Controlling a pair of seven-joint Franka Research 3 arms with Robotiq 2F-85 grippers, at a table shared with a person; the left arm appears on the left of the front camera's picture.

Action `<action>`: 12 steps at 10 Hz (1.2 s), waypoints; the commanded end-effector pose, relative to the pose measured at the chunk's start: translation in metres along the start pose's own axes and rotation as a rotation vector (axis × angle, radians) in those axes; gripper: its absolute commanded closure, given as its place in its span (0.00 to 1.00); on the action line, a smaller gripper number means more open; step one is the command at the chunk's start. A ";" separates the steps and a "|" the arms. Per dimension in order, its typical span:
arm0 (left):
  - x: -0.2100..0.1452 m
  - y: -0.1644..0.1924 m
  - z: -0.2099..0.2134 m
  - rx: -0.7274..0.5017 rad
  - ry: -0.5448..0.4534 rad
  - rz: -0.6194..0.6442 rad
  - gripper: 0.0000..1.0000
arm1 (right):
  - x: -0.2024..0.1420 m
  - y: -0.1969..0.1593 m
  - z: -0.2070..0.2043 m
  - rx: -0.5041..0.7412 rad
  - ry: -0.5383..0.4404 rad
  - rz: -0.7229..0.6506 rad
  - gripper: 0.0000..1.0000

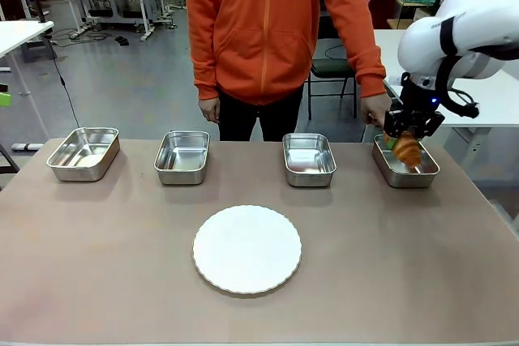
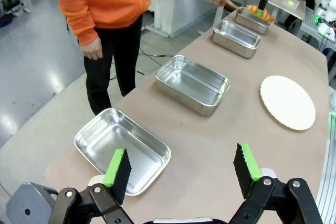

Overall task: Place the bread in the container.
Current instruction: Place the Butter Roll into the Airtight Container indicated by the human.

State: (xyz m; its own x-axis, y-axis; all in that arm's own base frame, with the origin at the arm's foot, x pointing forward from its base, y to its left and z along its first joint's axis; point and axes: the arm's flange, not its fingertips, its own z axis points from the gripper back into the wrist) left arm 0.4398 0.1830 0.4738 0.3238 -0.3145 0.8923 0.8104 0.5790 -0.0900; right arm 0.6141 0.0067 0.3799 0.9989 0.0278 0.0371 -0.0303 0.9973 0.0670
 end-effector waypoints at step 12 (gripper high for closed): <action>0.000 -0.001 0.001 -0.005 -0.011 -0.015 0.00 | 0.010 -0.027 -0.003 -0.048 -0.038 -0.032 0.00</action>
State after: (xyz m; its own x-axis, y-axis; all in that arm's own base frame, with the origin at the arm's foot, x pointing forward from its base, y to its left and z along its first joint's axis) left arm 0.4398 0.1830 0.4737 0.3238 -0.3145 0.8923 0.8104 0.5790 -0.0900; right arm 0.6298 -0.0177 0.3697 0.9987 -0.0036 0.0511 0.0009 0.9986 0.0520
